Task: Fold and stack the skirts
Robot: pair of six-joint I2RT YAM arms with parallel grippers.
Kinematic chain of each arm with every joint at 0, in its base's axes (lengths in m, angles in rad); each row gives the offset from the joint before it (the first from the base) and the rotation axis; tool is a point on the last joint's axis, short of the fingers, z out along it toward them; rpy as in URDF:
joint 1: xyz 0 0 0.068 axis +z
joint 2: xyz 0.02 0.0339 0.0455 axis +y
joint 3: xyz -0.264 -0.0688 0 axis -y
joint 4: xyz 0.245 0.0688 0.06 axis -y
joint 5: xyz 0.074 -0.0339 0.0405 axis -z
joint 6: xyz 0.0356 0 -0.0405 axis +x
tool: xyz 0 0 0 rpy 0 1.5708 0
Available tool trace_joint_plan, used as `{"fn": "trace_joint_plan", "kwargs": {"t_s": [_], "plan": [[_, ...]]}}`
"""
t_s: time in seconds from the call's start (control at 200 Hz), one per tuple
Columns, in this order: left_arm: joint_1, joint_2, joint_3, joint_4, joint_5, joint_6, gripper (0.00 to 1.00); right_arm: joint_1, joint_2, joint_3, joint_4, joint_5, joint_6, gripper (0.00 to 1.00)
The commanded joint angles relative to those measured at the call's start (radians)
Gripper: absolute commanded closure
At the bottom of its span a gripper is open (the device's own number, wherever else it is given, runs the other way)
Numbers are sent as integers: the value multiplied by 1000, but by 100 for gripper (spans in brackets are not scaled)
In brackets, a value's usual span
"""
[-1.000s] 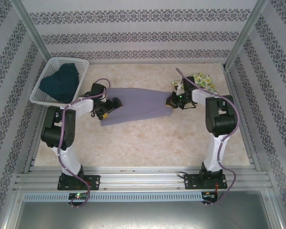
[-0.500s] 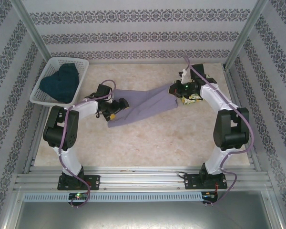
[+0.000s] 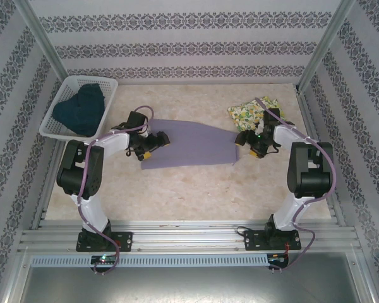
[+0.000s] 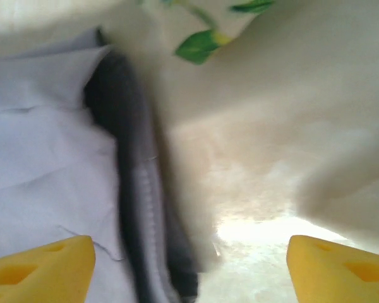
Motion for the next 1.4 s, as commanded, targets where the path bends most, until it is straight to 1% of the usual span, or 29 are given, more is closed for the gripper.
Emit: {"fn": "trace_joint_plan", "kwargs": {"t_s": [0.0, 0.025, 0.06, 0.225, 0.3, 0.475, 0.594, 0.704, 0.774, 0.824, 0.869, 0.889, 0.949, 0.989, 1.069, 1.129, 1.184, 1.304, 1.399], "plan": [[31, -8, -12, -131, -60, 79, 0, 6, 7, 22, 10, -118, -23, 16], [30, -7, -10, -131, -57, 80, 0, 16, 39, 44, -8, -155, -30, 16], [30, -1, -5, -129, -45, 82, 0, 35, 76, 69, -26, -174, -37, 16], [31, 16, 8, -125, -35, 78, 0, 87, 188, 119, -22, -165, 0, 19], [31, 16, 4, -118, -31, 74, 0, 103, 199, 118, -3, -184, 20, 21], [31, 31, 1, -103, -14, 62, 0, 179, 240, 158, -16, -292, -3, 26], [30, 34, -1, -98, -8, 59, 0, 201, 245, 146, 34, -303, 37, 30], [31, 32, -4, -90, -6, 55, 0, 206, 242, 146, 51, -287, 50, 31], [31, 33, -6, -81, -1, 52, 0, 215, 260, 151, 71, -322, 59, 33], [31, 37, -4, -78, 4, 50, 0, 230, 270, 155, 84, -343, 64, 37], [31, 38, -4, -76, 7, 48, 0, 241, 277, 159, 92, -338, 65, 46], [30, 38, -3, -76, 7, 46, 0, 244, 278, 158, 95, -331, 68, 51], [30, 34, -7, -73, 8, 45, 0, 239, 270, 144, 118, -279, 87, 71], [31, 30, -9, -73, 6, 47, 0, 226, 255, 130, 146, -259, 101, 82], [31, 20, -10, -83, -3, 57, 0, 199, 209, 113, 184, -245, 128, 100], [32, 18, -11, -88, -8, 61, 0, 199, 164, 123, 172, -221, 121, 100], [31, 16, -13, -90, -7, 60, 0, 212, 127, 154, 121, -202, 112, 100], [31, -5, -8, -72, 30, 35, 0, 278, 69, 217, 44, -164, 166, 100], [32, -36, 18, -75, 41, 34, 0, 337, 52, 289, -37, -89, 203, 100]]}}
